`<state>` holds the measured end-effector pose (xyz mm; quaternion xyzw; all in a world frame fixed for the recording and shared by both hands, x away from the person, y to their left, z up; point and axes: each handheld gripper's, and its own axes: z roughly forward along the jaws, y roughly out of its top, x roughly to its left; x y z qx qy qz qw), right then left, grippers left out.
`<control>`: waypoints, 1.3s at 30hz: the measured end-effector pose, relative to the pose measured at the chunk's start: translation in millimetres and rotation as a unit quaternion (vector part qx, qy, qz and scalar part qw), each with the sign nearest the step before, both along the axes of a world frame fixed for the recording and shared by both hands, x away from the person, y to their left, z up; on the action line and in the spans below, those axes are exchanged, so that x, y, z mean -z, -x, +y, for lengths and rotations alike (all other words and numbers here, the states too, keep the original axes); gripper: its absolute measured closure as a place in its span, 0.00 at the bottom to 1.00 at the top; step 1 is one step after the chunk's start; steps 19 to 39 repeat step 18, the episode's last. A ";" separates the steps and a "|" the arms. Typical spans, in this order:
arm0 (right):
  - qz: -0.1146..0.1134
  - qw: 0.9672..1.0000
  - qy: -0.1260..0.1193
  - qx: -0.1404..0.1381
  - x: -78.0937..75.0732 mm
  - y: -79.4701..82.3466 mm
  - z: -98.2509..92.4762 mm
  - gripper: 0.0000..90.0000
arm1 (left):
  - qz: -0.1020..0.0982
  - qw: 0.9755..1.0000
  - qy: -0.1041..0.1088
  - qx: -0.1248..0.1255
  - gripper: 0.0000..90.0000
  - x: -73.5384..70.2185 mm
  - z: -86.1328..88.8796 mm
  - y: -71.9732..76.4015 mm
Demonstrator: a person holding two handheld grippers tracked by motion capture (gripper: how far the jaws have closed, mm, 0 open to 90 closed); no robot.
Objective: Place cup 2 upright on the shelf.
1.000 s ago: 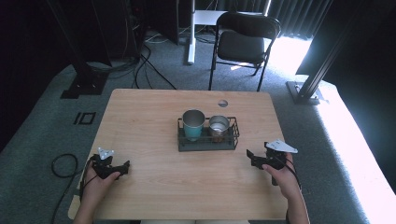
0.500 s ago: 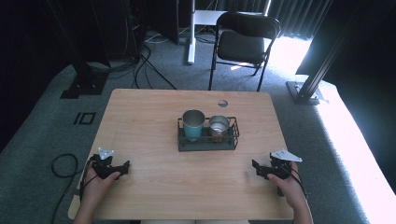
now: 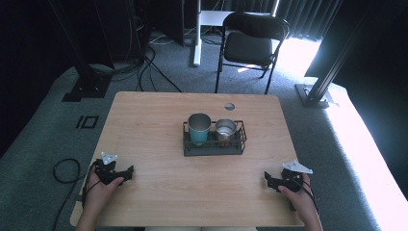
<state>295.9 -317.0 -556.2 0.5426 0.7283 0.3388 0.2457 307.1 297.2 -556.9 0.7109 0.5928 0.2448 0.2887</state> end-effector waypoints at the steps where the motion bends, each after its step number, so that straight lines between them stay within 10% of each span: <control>1: 0.002 1.000 0.001 0.002 0.6 -0.1 0.0 0.13 | 0.000 1.000 0.000 0.000 0.09 0.0 0.0 0.0; 39: 0.026 1.000 0.008 0.005 3.0 -2.5 1.9 0.13 | 0.000 1.000 0.000 0.000 0.09 0.1 0.0 0.0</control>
